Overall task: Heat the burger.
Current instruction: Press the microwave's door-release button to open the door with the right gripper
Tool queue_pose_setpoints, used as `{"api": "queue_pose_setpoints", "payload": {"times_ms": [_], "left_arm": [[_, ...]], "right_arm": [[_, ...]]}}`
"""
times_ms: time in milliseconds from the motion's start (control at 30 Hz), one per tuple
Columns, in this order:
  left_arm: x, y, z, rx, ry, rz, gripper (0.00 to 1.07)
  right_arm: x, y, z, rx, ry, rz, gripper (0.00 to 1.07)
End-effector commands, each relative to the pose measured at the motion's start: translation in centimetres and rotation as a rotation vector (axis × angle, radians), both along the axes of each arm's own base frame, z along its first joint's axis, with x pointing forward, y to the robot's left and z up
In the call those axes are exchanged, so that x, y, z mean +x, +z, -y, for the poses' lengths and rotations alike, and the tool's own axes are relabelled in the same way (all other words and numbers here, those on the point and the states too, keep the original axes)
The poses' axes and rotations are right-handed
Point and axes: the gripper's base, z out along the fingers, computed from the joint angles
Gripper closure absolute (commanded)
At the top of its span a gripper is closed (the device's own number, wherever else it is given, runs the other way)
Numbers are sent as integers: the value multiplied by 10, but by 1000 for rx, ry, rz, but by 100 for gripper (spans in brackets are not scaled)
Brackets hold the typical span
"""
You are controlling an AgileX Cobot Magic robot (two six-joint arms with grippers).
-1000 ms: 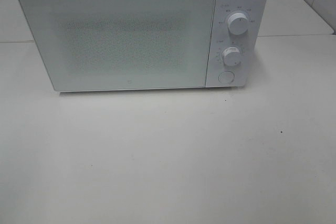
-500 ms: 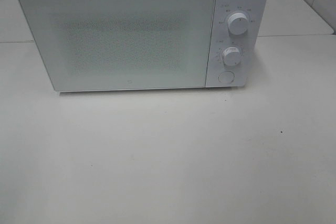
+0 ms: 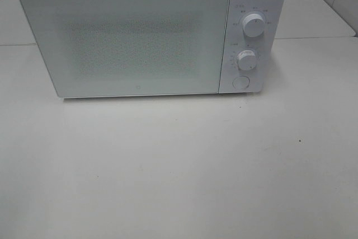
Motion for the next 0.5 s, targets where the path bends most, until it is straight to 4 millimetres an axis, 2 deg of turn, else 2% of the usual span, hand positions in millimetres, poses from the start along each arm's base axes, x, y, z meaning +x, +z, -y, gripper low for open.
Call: {"api": "queue_pose_setpoints", "payload": {"times_ms": [33, 500], "left_arm": [[-2, 0, 0, -9, 4, 31, 106], [-2, 0, 0, -9, 4, 31, 106]], "right_arm": [[-4, -1, 0, 1, -4, 27, 43], [-4, -1, 0, 1, -4, 27, 43]]}}
